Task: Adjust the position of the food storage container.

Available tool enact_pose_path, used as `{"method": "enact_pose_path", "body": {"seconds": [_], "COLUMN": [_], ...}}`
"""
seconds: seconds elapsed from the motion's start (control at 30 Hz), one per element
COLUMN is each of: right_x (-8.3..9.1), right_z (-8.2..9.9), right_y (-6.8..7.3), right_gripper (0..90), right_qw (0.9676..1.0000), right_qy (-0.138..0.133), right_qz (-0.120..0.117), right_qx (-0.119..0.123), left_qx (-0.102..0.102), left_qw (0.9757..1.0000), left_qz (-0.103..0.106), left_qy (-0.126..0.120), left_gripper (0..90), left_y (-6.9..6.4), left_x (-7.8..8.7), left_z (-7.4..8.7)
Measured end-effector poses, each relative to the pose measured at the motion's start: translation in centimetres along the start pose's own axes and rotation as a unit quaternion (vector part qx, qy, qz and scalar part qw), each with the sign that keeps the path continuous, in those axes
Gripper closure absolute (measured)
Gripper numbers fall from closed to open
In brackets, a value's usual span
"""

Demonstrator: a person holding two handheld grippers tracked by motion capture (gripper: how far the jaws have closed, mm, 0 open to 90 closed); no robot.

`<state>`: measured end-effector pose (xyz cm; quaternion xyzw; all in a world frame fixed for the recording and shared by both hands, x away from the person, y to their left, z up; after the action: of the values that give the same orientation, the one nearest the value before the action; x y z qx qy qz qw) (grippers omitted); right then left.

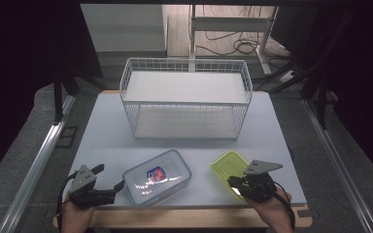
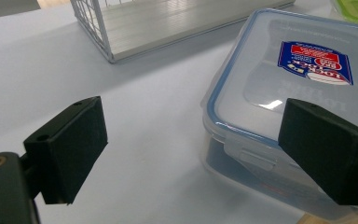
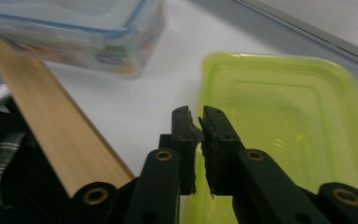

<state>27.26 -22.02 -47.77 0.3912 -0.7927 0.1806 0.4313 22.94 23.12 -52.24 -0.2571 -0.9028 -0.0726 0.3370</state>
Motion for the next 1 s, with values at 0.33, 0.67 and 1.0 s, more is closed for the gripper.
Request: {"method": "enact_pose_path", "body": {"seconds": [0.33,0.67,1.0], "right_x": [-1.9,-1.5,0.3], "right_z": [1.0,2.5,4.7], "right_y": [1.3,-0.7,-4.9], "right_gripper": [88.4,88.1,88.6], "right_qw": [0.9985,0.9973,0.9939], "right_qy": [0.051,0.070,0.065], "right_qz": [-0.017,0.002,0.045], "right_qx": [0.002,-0.022,-0.077], "left_qx": [0.000,0.000,0.000], "left_qw": [1.0000,1.0000,1.0000], "left_qz": [-0.001,-0.001,-0.002], "left_qy": [0.001,0.005,0.009], "left_gripper": [8.2,8.2,8.2], "left_y": [0.0,0.0,0.0], "left_x": [0.0,-0.1,-0.2], "left_z": [0.0,0.1,0.1]}}
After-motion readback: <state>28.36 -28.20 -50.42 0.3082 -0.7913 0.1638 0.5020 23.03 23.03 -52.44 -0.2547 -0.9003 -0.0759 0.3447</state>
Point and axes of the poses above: each handheld gripper's, and its own axes: x roughly backward along the jaws, z roughly out of its underside, y roughly to its left, the point moved 3 cm from there along -x, roughly forward along the jaws, and after that the axes turned 12 degrees about y, right-handed, at the moved point
